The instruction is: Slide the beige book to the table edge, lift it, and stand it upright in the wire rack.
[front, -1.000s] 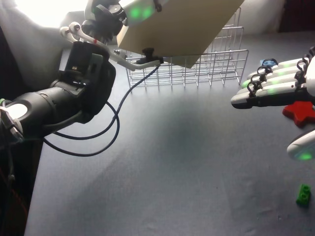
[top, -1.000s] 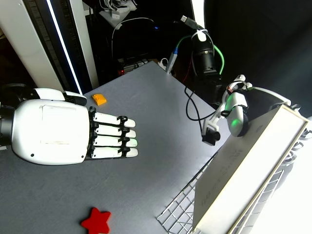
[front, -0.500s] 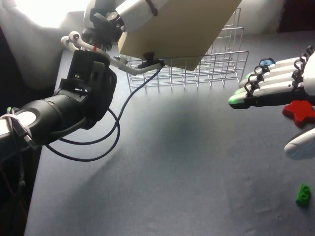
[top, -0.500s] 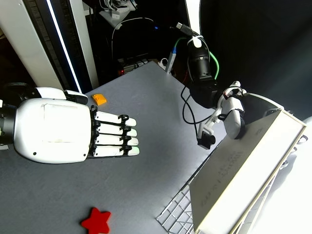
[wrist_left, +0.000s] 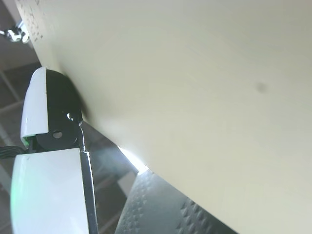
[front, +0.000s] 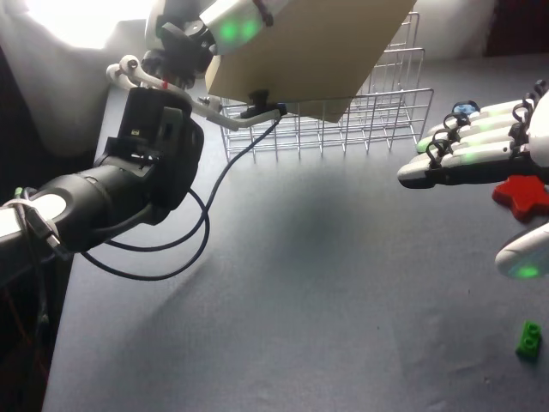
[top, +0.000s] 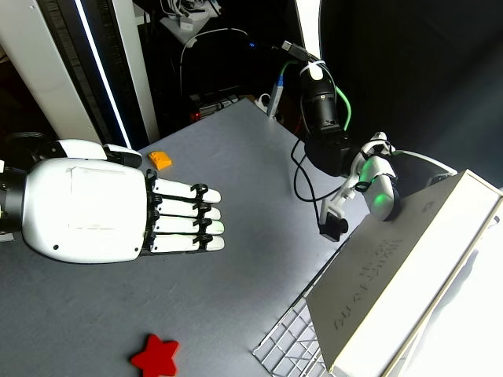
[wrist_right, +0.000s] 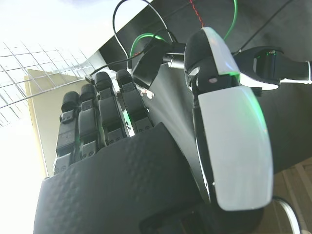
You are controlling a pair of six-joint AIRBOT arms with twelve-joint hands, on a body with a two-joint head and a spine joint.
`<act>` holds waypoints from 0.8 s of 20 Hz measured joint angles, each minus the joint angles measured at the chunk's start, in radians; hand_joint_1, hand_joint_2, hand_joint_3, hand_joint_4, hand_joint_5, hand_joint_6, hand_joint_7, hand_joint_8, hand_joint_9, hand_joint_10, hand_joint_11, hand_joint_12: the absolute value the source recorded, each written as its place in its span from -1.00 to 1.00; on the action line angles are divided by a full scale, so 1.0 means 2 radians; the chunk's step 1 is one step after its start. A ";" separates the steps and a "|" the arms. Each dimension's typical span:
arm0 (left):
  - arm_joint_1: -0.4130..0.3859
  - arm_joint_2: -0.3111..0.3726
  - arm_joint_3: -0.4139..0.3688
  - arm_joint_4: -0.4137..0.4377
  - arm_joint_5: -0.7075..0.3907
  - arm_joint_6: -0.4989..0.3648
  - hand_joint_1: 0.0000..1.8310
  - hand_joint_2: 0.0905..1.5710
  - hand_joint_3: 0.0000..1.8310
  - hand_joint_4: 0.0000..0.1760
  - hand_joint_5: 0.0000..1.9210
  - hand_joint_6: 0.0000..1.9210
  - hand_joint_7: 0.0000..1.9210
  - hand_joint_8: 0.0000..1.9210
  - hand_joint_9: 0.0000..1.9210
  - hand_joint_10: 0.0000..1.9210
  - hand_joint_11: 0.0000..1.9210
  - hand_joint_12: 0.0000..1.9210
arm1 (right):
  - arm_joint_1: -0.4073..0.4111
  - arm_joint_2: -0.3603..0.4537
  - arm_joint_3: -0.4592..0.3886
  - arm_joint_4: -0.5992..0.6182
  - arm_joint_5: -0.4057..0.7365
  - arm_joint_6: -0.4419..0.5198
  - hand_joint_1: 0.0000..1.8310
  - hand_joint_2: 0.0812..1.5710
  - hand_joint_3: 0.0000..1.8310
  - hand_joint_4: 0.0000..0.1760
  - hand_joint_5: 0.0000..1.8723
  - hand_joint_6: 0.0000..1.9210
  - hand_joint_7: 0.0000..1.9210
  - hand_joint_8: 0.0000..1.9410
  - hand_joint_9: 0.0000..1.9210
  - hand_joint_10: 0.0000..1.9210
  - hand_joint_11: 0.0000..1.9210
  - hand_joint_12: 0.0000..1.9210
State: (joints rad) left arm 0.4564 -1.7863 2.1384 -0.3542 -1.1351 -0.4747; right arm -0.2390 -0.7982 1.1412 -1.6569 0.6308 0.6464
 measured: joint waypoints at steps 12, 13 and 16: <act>-0.016 -0.010 0.009 0.001 0.010 -0.005 0.04 0.36 -1.00 -1.00 -0.48 -0.76 -0.36 -0.85 -0.64 -0.08 -1.00 0.68 | 0.000 0.000 0.000 0.000 0.000 0.000 -0.92 0.48 -1.00 -1.00 -0.96 -1.00 -0.92 -1.00 -0.97 -0.99 -0.98 -0.99; -0.016 -0.011 0.009 0.000 0.010 -0.005 0.05 0.35 -1.00 -1.00 -0.47 -0.86 -0.35 -0.94 -0.63 -0.12 -1.00 0.65 | 0.000 0.000 0.000 0.000 0.000 0.000 -0.92 0.48 -1.00 -1.00 -0.96 -1.00 -0.92 -1.00 -0.96 -0.99 -0.99 -0.99; -0.017 -0.012 0.009 0.000 0.010 -0.005 0.01 0.34 -1.00 -0.98 -0.56 -0.94 -0.45 -0.99 -0.65 -0.26 -1.00 0.56 | 0.000 0.000 0.000 0.000 0.000 0.000 -0.94 0.48 -1.00 -1.00 -0.97 -1.00 -0.92 -1.00 -0.97 -0.99 -0.99 -0.99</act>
State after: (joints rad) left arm 0.4217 -1.8111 2.1567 -0.3538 -1.1149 -0.4854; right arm -0.2390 -0.7990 1.1412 -1.6569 0.6304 0.6460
